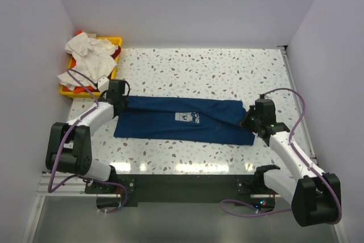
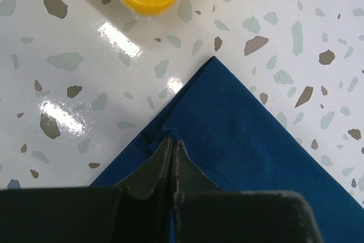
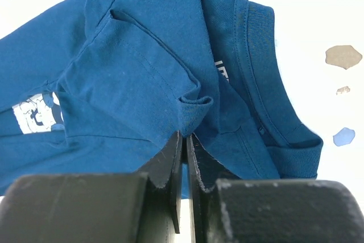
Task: Fold and stack the t-shirts
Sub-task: Fold the tshirt
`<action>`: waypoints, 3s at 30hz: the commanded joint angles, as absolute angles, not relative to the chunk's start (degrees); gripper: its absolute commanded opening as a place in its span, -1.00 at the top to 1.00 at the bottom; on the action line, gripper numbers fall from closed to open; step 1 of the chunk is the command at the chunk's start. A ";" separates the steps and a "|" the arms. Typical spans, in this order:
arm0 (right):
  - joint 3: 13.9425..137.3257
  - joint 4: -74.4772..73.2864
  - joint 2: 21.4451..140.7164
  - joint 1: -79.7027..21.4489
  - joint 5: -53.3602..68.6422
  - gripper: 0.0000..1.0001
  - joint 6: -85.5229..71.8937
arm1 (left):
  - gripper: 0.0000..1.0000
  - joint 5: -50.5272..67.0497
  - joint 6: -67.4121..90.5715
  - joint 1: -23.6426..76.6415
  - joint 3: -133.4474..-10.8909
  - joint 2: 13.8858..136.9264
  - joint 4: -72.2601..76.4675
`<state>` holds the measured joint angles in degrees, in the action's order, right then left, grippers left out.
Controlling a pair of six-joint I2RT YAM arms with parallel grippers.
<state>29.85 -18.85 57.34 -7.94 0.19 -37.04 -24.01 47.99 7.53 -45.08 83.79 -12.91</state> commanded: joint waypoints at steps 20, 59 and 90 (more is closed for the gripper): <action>33.58 -25.75 53.97 -7.38 -3.61 1.00 -34.72 | 0.98 -26.01 48.78 6.86 -45.79 82.18 -12.22; 56.51 -14.42 91.67 -15.47 -6.59 0.16 -26.54 | 0.04 -13.89 42.98 16.96 -42.80 64.43 -15.91; 40.35 -12.66 73.66 -26.45 -3.96 0.95 -36.12 | 0.10 -11.08 43.15 17.05 -39.64 64.25 -13.80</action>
<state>42.22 -14.68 76.05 -24.80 -4.38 -33.54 -11.97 43.88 16.91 -40.36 65.30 -15.68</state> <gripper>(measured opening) 0.040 0.450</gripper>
